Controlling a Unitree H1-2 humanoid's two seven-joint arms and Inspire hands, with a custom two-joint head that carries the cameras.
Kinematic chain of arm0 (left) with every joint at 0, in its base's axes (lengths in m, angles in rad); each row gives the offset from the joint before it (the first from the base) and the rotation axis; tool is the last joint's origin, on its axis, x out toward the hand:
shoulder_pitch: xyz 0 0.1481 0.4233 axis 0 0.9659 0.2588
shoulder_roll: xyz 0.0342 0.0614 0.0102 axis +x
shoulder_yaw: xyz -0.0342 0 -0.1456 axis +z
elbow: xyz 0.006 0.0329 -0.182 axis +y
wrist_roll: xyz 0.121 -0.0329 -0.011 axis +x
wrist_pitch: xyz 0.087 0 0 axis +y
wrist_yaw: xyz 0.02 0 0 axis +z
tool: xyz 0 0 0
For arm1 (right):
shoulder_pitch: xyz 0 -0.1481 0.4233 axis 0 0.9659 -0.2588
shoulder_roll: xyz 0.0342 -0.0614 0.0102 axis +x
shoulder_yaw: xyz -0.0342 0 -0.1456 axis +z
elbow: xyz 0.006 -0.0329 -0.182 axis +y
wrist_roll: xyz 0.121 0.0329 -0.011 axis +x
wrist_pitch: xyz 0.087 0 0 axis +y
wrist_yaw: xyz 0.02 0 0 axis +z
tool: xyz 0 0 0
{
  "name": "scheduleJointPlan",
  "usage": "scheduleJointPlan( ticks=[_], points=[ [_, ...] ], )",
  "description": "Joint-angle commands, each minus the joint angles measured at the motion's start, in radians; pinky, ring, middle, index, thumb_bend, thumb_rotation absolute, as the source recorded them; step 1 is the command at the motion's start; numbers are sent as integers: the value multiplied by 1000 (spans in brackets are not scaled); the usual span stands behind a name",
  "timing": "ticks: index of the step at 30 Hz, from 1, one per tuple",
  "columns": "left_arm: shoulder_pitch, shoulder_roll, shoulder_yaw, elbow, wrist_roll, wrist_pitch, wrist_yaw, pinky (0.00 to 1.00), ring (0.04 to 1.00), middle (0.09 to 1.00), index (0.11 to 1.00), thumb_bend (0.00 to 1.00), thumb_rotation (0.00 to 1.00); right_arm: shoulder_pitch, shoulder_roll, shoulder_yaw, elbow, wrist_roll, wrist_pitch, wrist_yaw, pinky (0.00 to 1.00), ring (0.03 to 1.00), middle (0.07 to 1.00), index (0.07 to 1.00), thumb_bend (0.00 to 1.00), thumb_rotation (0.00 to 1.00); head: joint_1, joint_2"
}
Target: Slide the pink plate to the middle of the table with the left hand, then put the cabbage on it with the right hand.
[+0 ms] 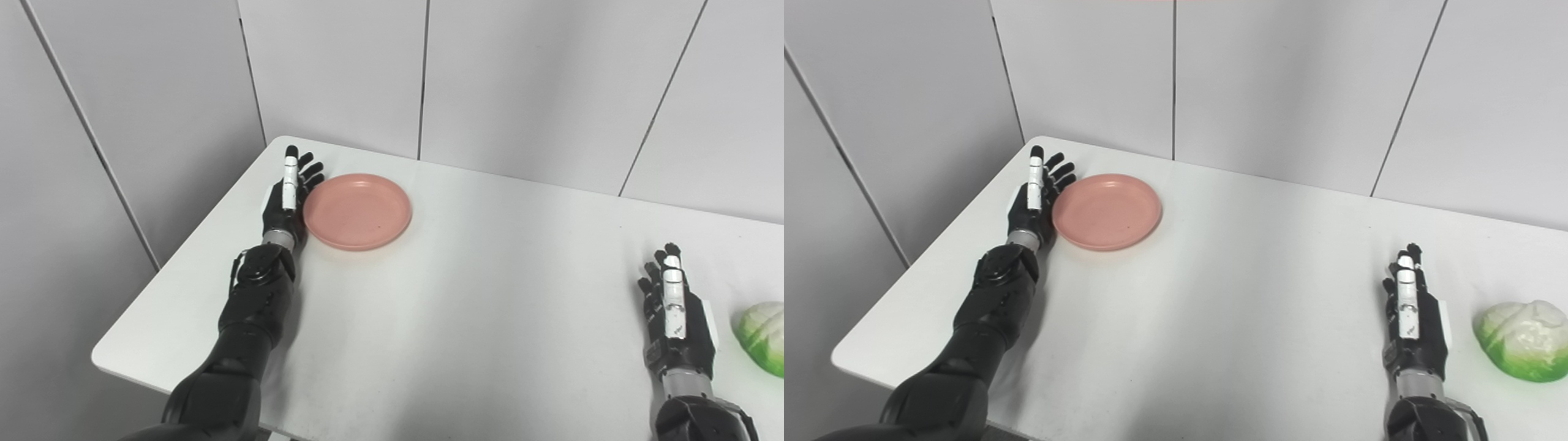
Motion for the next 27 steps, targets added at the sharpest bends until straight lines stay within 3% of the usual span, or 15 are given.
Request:
scheduleJointPlan(
  ticks=[1, 5, 14, 19, 27],
  points=[
    [-51, 0, -7, -43, -7, 5, -15, 895, 880, 845, 849, 863, 1000, -13, 1, 3, -1, 4, -2, 7, 1000, 1000, 1000, 1000, 662, 893, 0, 1],
    [-45, -21, -19, -65, -4, 5, -28, 886, 880, 845, 847, 849, 1000, -8, 6, 4, -12, 6, 2, 5, 1000, 1000, 1000, 1000, 652, 893, -25, -5],
    [14, -122, -60, -204, -28, 54, -61, 894, 886, 858, 852, 841, 1000, 6, 25, 21, -59, -19, 22, -20, 1000, 994, 997, 1000, 637, 895, -111, 32],
    [45, -168, -94, -244, -9, 77, -57, 885, 876, 847, 840, 872, 1000, 6, 40, 33, -76, -35, 38, -32, 1000, 994, 1000, 1000, 658, 901, -178, 50],
    [92, -230, -145, -306, -19, 118, -93, 885, 884, 864, 850, 828, 1000, 2, 64, 53, -106, -65, 68, -59, 1000, 1000, 1000, 1000, 639, 941, -286, 77]
  ],
)
